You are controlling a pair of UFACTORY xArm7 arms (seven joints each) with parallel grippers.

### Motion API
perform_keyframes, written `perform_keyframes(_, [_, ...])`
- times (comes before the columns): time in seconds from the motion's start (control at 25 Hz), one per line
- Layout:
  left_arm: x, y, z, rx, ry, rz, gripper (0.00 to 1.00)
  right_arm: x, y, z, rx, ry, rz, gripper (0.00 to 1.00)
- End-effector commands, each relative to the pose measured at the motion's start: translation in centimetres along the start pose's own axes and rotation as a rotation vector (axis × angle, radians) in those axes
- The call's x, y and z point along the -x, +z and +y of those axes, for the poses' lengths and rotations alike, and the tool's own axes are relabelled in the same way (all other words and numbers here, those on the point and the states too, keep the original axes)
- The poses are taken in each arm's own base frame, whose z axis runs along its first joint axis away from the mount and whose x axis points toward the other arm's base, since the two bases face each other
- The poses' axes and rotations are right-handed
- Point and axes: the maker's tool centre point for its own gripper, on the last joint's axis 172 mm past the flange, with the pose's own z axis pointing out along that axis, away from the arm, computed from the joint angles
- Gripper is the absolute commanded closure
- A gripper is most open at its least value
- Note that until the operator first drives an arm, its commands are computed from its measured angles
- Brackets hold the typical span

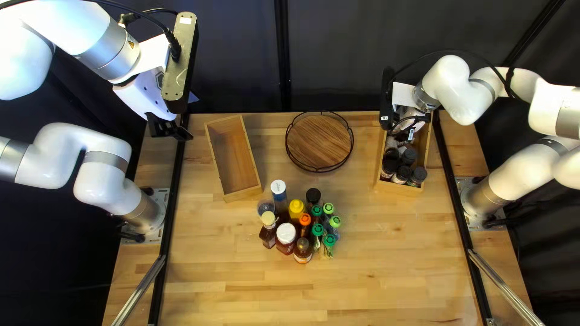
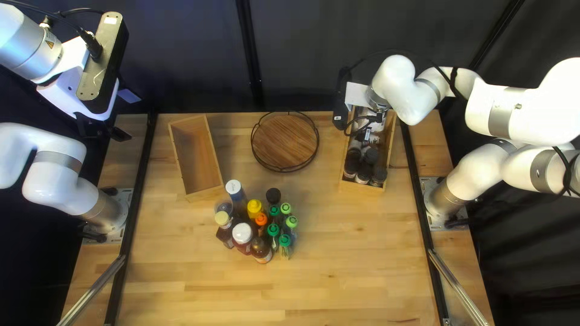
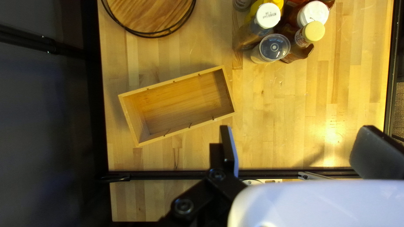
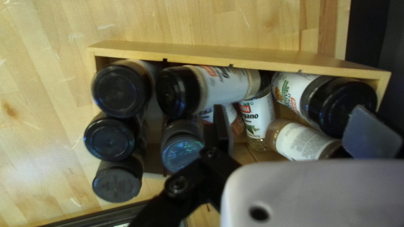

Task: Separate condiments, baby food and spices and place it in 3 different racks/containers

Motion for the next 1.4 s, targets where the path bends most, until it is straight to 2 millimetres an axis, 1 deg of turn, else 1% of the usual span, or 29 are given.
perform_keyframes(0.04, [0.0, 0.0, 0.0, 0.000, 0.000, 0.000, 0.00, -0.2, -1.7, -1.2, -0.018, -0.009, 0.029, 0.00])
perform_keyframes(0.08, [0.0, 0.0, 0.0, 0.000, 0.000, 0.000, 0.00, -0.5, -2.7, -2.1, -0.030, -0.016, 0.046, 0.00])
perform_keyframes(0.16, [0.0, 0.0, 0.0, 0.000, 0.000, 0.000, 0.00, -1.2, -4.0, -3.5, -0.059, -0.024, 0.069, 0.00])
perform_keyframes(0.24, [0.0, 0.0, 0.0, 0.000, 0.000, 0.000, 0.00, -1.9, -4.9, -5.1, -0.089, -0.036, 0.087, 0.00])
perform_keyframes(0.28, [0.0, 0.0, 0.0, 0.000, 0.000, 0.000, 0.00, -2.5, -5.6, -6.4, -0.113, -0.047, 0.099, 0.00])
perform_keyframes(0.36, [0.0, 0.0, 0.0, 0.000, 0.000, 0.000, 0.00, -3.4, -6.6, -8.1, -0.143, -0.063, 0.116, 0.00])
perform_keyframes(0.4, [0.0, 0.0, 0.0, 0.000, 0.000, 0.000, 0.00, -3.9, -7.6, -9.1, -0.155, -0.069, 0.125, 0.00])
perform_keyframes(0.44, [0.0, 0.0, 0.0, 0.000, 0.000, 0.000, 0.00, -4.2, -8.3, -9.6, -0.161, -0.072, 0.131, 0.00])
perform_keyframes(0.48, [0.0, 0.0, 0.0, 0.000, 0.000, 0.000, 0.00, -4.7, -9.8, -10.5, -0.167, -0.077, 0.143, 0.00])
perform_keyframes(0.56, [0.0, 0.0, 0.0, 0.000, 0.000, 0.000, 0.00, -5.4, -13.6, -12.1, -0.164, -0.082, 0.171, 0.00])
perform_keyframes(0.6, [0.0, 0.0, 0.0, 0.000, 0.000, 0.000, 0.00, -5.6, -15.1, -12.7, -0.160, -0.083, 0.185, 0.00])
perform_keyframes(0.64, [0.0, 0.0, 0.0, 0.000, 0.000, 0.000, 0.00, -5.7, -16.1, -13.0, -0.155, -0.083, 0.194, 0.00])
perform_keyframes(0.68, [0.0, 0.0, 0.0, 0.000, 0.000, 0.000, 0.00, -5.8, -17.9, -13.4, -0.146, -0.082, 0.211, 0.00])
perform_keyframes(0.76, [0.0, 0.0, 0.0, 0.000, 0.000, 0.000, 0.00, -5.4, -21.4, -13.5, -0.129, -0.074, 0.238, 0.00])
perform_keyframes(0.84, [0.0, 0.0, 0.0, 0.000, 0.000, 0.000, 0.00, -4.9, -23.6, -13.2, -0.121, -0.061, 0.261, 0.00])
perform_keyframes(0.88, [0.0, 0.0, 0.0, 0.000, 0.000, 0.000, 0.00, -4.5, -25.0, -12.8, -0.117, -0.050, 0.278, 0.00])
perform_keyframes(0.92, [0.0, 0.0, 0.0, 0.000, 0.000, 0.000, 0.00, -4.0, -26.1, -12.4, -0.115, -0.041, 0.289, 0.00])
perform_keyframes(1.0, [0.0, 0.0, 0.0, 0.000, 0.000, 0.000, 0.00, -3.5, -27.3, -11.6, -0.112, -0.025, 0.304, 0.00])
perform_keyframes(1.12, [0.0, 0.0, 0.0, 0.000, 0.000, 0.000, 0.00, -2.9, -28.1, -10.5, -0.104, -0.010, 0.322, 0.00])
perform_keyframes(1.24, [0.0, 0.0, 0.0, 0.000, 0.000, 0.000, 0.00, -2.4, -28.0, -9.9, -0.106, -0.013, 0.324, 0.00])
perform_keyframes(1.32, [0.0, 0.0, 0.0, 0.000, 0.000, 0.000, 0.00, -2.2, -27.1, -10.4, -0.116, -0.027, 0.317, 0.00])
perform_keyframes(1.4, [0.0, 0.0, 0.0, 0.000, 0.000, 0.000, 0.00, -2.2, -27.1, -10.4, -0.116, -0.027, 0.317, 0.00])
